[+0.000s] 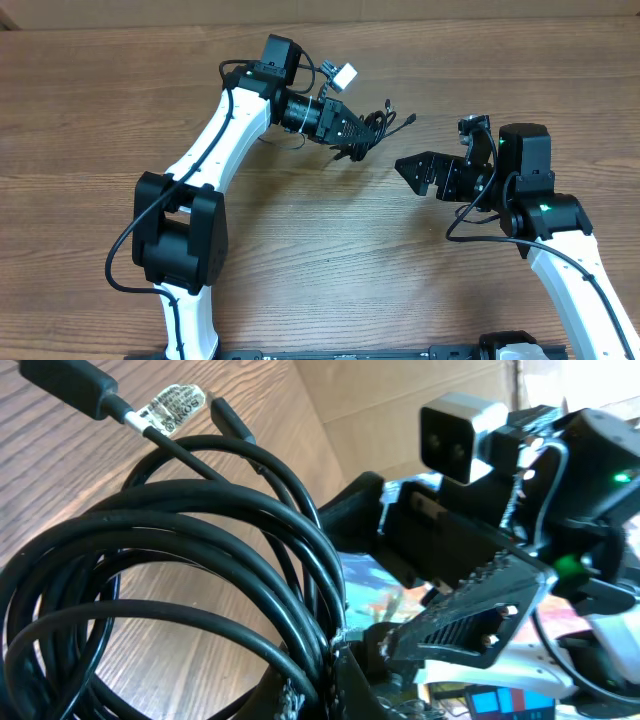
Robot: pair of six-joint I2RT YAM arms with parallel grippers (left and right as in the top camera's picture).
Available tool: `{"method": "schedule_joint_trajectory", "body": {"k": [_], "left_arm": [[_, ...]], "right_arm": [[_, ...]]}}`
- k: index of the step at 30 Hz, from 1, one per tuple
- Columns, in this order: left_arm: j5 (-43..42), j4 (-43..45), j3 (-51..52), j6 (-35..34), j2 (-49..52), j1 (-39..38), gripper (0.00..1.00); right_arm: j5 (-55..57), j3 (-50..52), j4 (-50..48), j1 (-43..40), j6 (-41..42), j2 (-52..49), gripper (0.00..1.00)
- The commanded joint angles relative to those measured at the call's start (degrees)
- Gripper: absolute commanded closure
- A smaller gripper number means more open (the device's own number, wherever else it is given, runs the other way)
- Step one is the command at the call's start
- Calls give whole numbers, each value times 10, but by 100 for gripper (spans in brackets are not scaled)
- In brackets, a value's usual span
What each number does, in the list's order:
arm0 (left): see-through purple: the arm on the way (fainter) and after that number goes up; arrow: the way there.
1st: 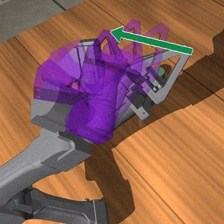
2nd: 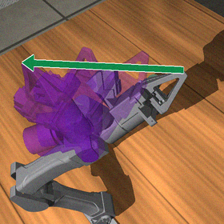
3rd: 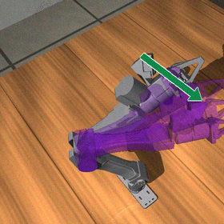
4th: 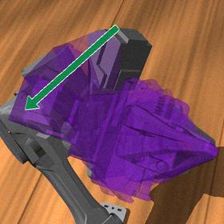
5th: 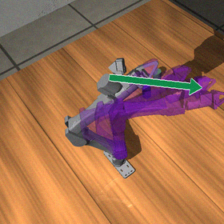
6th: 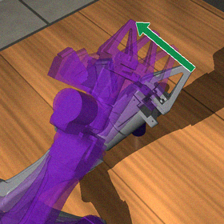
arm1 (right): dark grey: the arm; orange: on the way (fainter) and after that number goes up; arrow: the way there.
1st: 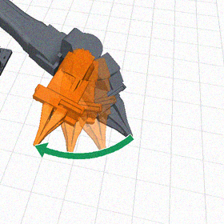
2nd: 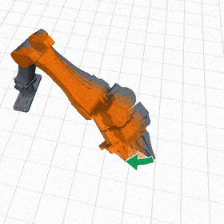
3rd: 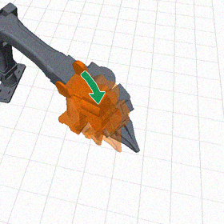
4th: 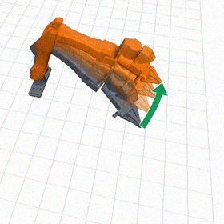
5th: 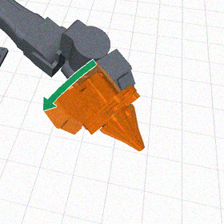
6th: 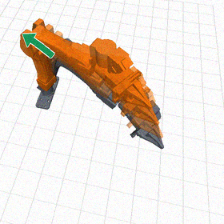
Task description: Untangle cables
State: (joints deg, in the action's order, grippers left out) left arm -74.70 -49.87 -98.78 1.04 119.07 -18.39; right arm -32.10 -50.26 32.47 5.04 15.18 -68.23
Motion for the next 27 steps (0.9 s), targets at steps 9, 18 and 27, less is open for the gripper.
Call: {"method": "schedule_joint_trajectory", "body": {"k": [9, 18, 27], "left_arm": [[-75, 9, -12, -16, -11, 0, 96], [-70, 76, -12, -260, -11, -9, 96], [-7, 127, -12, -588, -11, -41, 96]], "right_arm": [[-10, -16, -10, 4, 3, -1, 0], [-75, -16, -28, 5, 11, -1, 1], [-81, -15, -101, 28, 11, -1, 11]]}}
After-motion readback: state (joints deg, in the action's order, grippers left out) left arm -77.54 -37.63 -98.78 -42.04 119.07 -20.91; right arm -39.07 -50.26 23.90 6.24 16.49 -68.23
